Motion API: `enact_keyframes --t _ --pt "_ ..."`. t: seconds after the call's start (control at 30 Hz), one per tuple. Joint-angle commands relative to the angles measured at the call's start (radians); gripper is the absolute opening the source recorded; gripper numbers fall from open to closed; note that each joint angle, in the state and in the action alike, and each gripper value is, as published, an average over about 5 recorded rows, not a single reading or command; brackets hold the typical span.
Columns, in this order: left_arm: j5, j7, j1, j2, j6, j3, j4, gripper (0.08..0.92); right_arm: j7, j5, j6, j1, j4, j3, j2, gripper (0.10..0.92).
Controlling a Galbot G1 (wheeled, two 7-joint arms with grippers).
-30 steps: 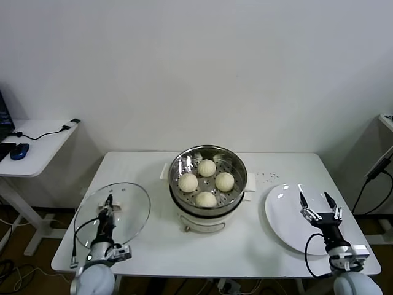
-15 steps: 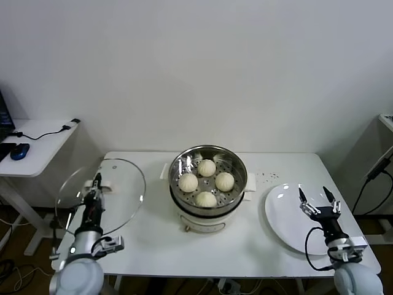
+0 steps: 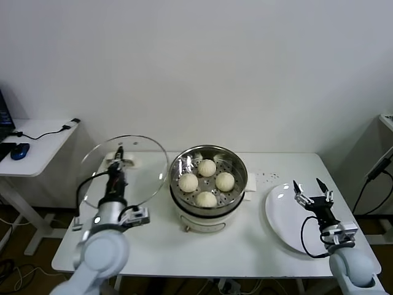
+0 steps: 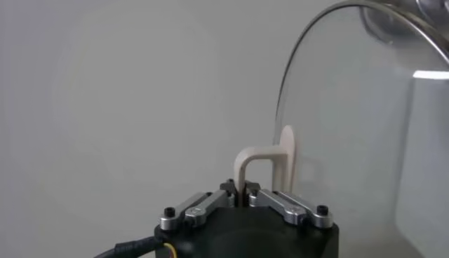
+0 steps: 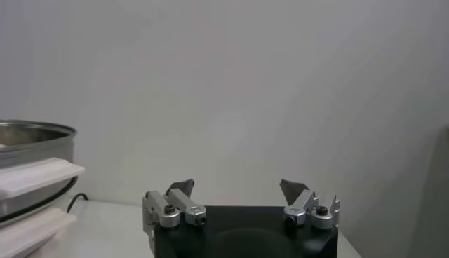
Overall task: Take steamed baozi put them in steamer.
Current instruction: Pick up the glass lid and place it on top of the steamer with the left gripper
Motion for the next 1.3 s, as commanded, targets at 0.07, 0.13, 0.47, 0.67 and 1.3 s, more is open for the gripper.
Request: enact_keyframes --t 0.07,0.13,0.47,0.67,1.3 --pt "0.155 0.151 -0.344 -0.201 0.105 0.401 0.153 0.147 0.006 -0.003 -0.008 0.033 -0.038 -0.017 -0.029 0.823" --pt "0.177 0.141 -0.338 -0.272 0.105 0.42 0.202 0.147 0.005 -0.005 -0.005 0.028 -0.043 -0.01 -0.032 0.823" --pt "0.236 0.08 -0.304 -0.496 0.086 0.459 0.385 0.147 -0.003 -0.005 0.009 -0.003 -0.042 0.022 -0.03 0.823" --pt "0.223 0.054 -0.303 -0.521 0.09 0.449 0.451 0.147 -0.011 -0.005 0.016 -0.014 -0.044 0.037 -0.027 0.823" --pt "0.215 0.041 -0.304 -0.513 0.092 0.4 0.517 0.147 -0.016 -0.012 0.023 -0.019 -0.046 0.045 -0.011 0.823"
